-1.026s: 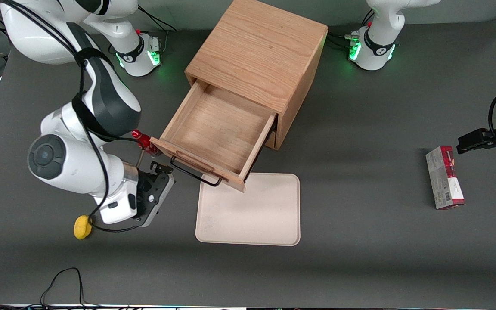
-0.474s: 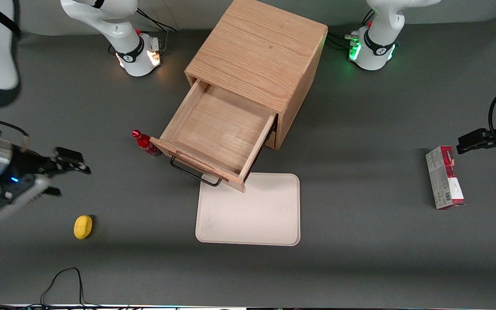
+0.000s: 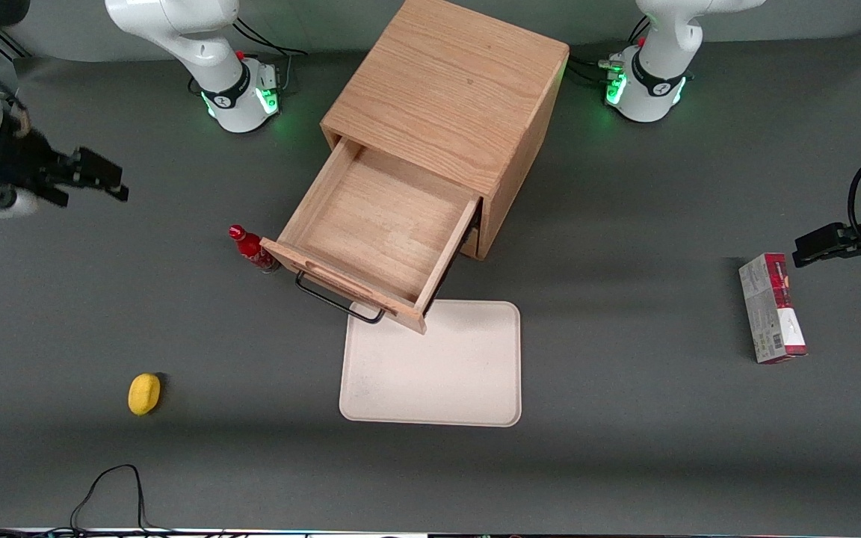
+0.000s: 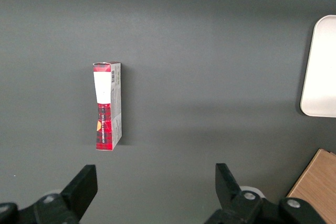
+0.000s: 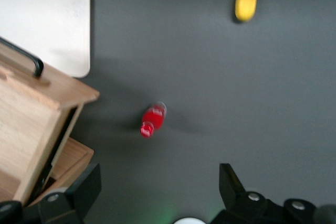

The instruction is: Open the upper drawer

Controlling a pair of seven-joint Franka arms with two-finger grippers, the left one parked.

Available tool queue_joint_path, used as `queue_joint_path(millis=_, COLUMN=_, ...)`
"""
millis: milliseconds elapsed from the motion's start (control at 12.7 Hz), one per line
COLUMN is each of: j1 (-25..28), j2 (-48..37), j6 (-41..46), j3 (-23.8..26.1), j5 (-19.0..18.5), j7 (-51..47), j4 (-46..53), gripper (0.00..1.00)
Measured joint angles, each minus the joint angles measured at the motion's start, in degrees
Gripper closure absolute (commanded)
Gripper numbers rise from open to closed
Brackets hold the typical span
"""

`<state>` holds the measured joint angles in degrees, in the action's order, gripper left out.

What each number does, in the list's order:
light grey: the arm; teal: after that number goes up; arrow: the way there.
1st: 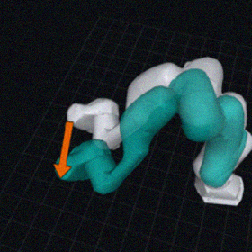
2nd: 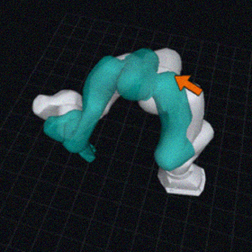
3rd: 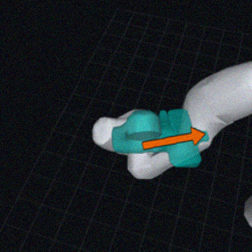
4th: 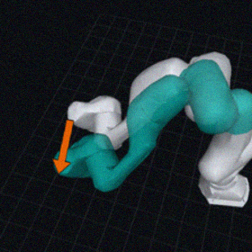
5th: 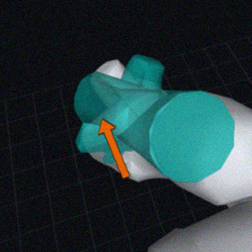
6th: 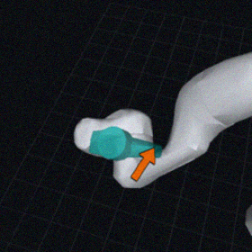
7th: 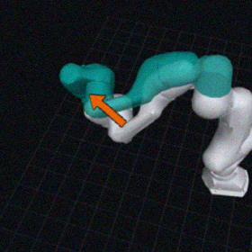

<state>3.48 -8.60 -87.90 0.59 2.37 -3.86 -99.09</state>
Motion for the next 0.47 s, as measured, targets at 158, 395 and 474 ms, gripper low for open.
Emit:
queue_joint_path(millis=158, j1=0.02, j2=-4.45, j6=-1.23, j3=0.60, j5=-1.60, j7=-0.48, j4=-4.87, gripper=0.00)
queue_joint_path(millis=395, j1=0.02, j2=-4.26, j6=-3.11, j3=1.28, j5=-2.56, j7=-0.77, j4=-5.90, gripper=0.00)
queue_joint_path(millis=474, j1=0.02, j2=-3.80, j6=-3.50, j3=1.35, j5=-2.58, j7=-1.26, j4=-5.83, gripper=0.00)
